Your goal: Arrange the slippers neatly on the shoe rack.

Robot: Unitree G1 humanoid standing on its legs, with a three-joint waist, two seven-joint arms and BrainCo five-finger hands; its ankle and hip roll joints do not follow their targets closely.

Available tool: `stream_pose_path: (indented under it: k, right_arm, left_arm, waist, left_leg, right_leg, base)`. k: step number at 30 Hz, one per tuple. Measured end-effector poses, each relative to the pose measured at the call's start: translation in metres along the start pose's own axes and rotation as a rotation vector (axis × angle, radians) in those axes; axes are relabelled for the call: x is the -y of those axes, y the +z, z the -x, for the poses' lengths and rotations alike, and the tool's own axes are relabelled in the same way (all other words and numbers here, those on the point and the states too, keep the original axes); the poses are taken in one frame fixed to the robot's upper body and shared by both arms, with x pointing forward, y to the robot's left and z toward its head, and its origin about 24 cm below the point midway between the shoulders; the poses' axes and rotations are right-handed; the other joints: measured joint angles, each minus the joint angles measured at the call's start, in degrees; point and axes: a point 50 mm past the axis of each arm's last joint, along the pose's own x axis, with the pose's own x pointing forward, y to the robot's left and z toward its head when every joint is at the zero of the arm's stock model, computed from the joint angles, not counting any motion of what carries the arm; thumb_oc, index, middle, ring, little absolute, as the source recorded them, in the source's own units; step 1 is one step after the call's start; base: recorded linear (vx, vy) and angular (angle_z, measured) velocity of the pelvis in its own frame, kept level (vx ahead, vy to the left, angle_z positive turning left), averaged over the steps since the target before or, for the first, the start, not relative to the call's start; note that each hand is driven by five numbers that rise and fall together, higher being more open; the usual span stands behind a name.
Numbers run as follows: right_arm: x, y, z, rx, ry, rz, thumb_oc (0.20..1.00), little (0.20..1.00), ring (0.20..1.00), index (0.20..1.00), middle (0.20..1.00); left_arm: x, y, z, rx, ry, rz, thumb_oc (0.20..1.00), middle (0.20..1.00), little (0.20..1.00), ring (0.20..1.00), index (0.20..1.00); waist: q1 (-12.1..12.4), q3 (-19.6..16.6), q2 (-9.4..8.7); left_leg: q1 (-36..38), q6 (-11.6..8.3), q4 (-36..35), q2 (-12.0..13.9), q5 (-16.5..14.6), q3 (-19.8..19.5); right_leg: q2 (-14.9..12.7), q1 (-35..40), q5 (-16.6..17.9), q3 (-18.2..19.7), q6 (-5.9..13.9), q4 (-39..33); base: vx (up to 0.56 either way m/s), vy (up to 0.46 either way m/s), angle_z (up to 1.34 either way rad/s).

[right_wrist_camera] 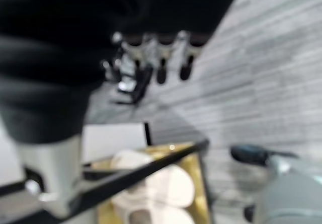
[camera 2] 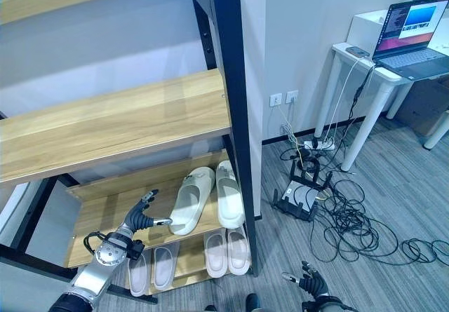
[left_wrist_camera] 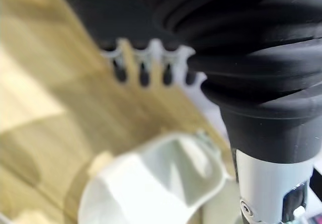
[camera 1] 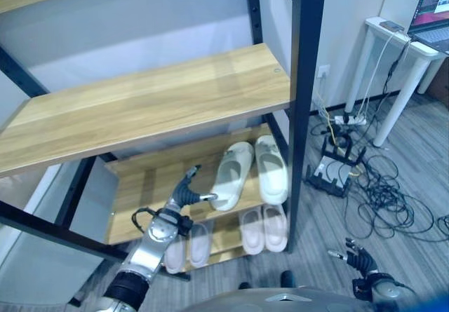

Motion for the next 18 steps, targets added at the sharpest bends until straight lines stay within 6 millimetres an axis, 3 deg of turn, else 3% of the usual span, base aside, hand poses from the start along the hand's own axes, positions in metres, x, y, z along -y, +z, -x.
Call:
stream_pose_path:
  k: [4, 13, 18]
  right_arm:
    - [-0.001, -0.001, -0.001, -0.007, 0.002, 0.004, 1.0, 1.0, 1.0, 1.0, 1.0]
    - [-0.002, -0.001, -0.001, -0.016, 0.01, 0.012, 1.0, 1.0, 1.0, 1.0, 1.0]
    - [-0.002, -0.001, -0.001, -0.016, 0.006, 0.012, 1.0, 1.0, 1.0, 1.0, 1.0]
  left_arm:
    - [0.013, -0.001, 0.0, -0.008, -0.05, 0.029, 1.0, 1.0, 1.0, 1.0, 1.0]
    - [0.022, -0.034, 0.003, -0.159, -0.092, 0.008, 1.0, 1.0, 1.0, 1.0, 1.0]
    - [0.025, -0.035, 0.001, -0.163, -0.069, 0.017, 1.0, 1.0, 1.0, 1.0, 1.0]
  waist:
    - [0.0, 0.0, -0.09]
    - [-0.8, 0.1, -0.44]
    - [-0.8, 0.0, -0.57]
  left_leg:
    - [0.0, 0.0, 0.0, 0.0, 0.0, 0.0]
    - [0.0, 0.0, 0.0, 0.0, 0.0, 0.0]
    - [0.1, 0.0, 0.0, 0.0, 0.0, 0.1]
  right_leg:
    - [0.0, 0.0, 0.0, 0.0, 0.0, 0.0]
    - [0.0, 0.0, 0.0, 0.0, -0.01, 0.0]
    - [0.0, 0.0, 0.0, 0.1, -0.01, 0.0]
  base:
    - [0.0, 0.0, 0.0]
    - [0.0, 0.0, 0.0]
    - [0.0, 0.0, 0.0]
